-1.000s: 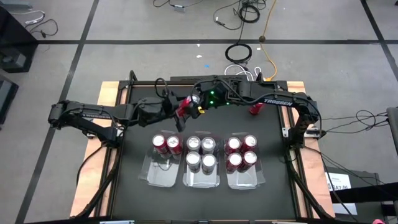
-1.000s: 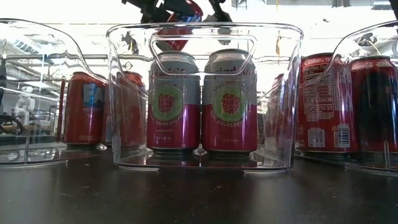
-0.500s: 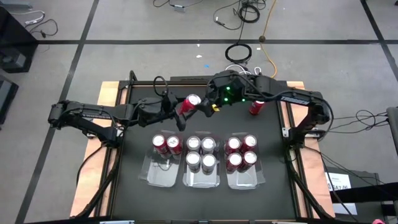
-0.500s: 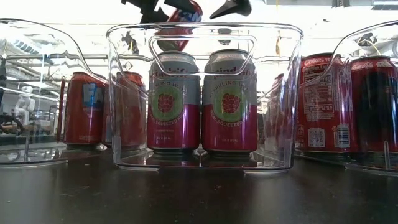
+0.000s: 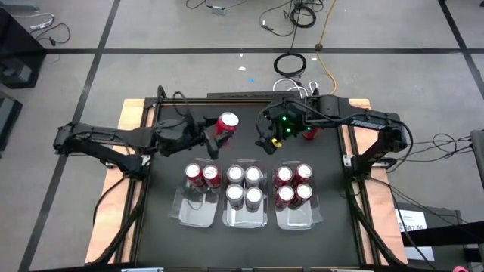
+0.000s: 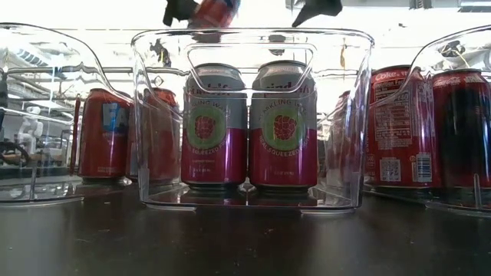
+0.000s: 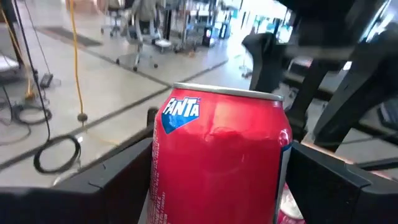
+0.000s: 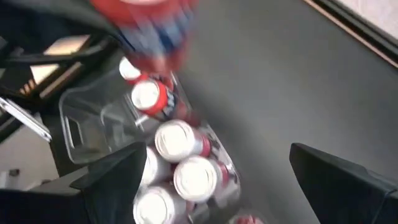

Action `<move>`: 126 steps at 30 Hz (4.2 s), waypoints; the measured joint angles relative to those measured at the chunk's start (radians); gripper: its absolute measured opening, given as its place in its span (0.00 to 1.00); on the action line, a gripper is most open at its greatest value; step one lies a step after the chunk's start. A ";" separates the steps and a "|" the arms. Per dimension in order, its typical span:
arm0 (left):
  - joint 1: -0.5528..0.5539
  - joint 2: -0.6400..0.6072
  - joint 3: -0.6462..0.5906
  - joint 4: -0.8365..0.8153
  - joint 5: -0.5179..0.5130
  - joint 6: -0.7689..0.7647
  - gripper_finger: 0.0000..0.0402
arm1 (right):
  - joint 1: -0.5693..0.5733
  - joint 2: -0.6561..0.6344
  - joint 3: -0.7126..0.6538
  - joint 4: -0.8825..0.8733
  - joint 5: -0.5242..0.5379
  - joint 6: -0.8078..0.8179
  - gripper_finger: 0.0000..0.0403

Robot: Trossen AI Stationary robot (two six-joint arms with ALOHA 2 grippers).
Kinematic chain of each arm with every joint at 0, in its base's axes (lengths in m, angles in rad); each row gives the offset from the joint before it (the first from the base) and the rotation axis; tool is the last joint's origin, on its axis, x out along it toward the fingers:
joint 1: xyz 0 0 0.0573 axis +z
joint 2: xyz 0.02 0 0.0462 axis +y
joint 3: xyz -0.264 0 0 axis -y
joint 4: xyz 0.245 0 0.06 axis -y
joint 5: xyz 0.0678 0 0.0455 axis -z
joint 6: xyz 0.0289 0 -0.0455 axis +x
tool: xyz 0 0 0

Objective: Sort soda cans
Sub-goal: Put the orange soda can into the left transparent bin

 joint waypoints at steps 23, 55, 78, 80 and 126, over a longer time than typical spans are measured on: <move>-0.526 -0.308 -0.137 -0.092 -0.221 0.104 0.83 | 0.112 -0.003 0.000 -0.058 -0.001 0.321 0.97; -0.790 -0.499 -0.842 0.438 -0.420 -0.239 0.83 | 0.323 0.029 0.000 0.077 0.263 0.637 0.97; -0.790 -0.485 -0.842 0.390 -0.254 -0.102 0.83 | 0.421 0.467 -0.001 0.739 0.140 0.301 0.87; -0.790 -0.485 -0.842 0.390 -0.254 -0.079 0.83 | 0.430 0.467 -0.001 0.735 0.162 0.270 0.79; -0.790 -0.337 -0.857 0.349 -0.276 -0.101 0.83 | 0.355 0.594 0.000 0.837 0.201 0.037 0.00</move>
